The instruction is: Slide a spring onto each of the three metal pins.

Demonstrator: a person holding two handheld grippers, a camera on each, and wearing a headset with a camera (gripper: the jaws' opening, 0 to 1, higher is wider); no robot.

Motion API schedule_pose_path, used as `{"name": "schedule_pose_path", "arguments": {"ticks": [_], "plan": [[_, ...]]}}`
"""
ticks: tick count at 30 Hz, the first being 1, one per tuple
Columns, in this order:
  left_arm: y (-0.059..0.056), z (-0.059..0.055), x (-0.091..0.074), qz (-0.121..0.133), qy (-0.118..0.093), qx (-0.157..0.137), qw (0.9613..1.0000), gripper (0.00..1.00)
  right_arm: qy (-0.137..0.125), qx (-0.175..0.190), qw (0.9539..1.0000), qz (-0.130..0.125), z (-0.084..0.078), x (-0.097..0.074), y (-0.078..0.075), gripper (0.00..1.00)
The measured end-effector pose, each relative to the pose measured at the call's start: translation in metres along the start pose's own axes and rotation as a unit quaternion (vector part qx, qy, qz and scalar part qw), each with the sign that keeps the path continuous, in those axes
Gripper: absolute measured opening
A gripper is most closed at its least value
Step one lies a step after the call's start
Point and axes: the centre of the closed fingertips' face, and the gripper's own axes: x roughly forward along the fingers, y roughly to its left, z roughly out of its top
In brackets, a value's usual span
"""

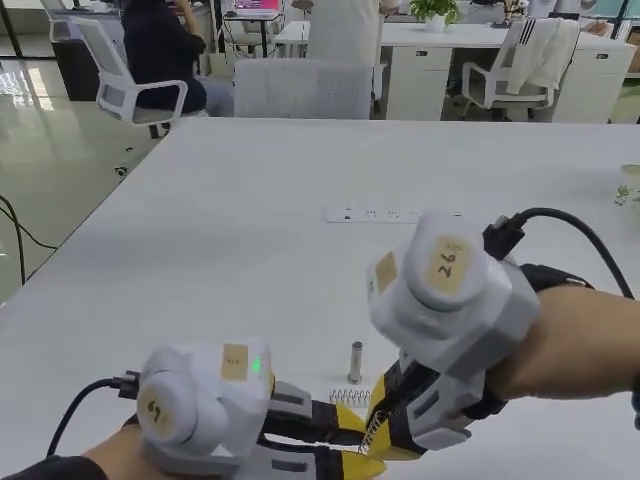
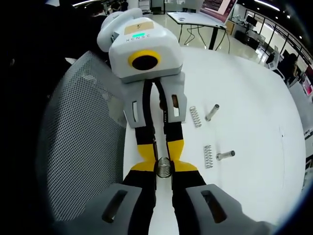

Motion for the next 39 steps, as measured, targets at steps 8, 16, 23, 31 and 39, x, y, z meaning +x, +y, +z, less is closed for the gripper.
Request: {"name": "schedule_pose_path", "arguments": {"ticks": [8, 16, 23, 31, 39], "plan": [[0.003, -0.005, -0.004, 0.009, -0.003, -0.028, 0.9996, 0.20, -0.001, 0.005, 1.0000, -0.007, -0.002, -0.005, -0.006, 0.08], [0.006, -0.011, -0.017, 0.027, -0.008, -0.055, 0.9981, 0.31, 0.002, 0.016, 0.9997, -0.019, -0.011, -0.012, -0.014, 0.08], [0.013, -0.020, -0.032, 0.059, -0.017, -0.081, 0.9949, 0.39, 0.004, 0.025, 0.9994, -0.025, -0.019, -0.018, -0.020, 0.08], [0.022, -0.029, -0.056, 0.104, -0.028, -0.105, 0.9886, 0.47, 0.004, 0.039, 0.9987, -0.034, -0.028, -0.027, -0.028, 0.08], [0.032, -0.040, -0.081, 0.148, -0.042, -0.131, 0.9793, 0.54, 0.004, 0.053, 0.9976, -0.045, -0.036, -0.038, -0.038, 0.08]]}}
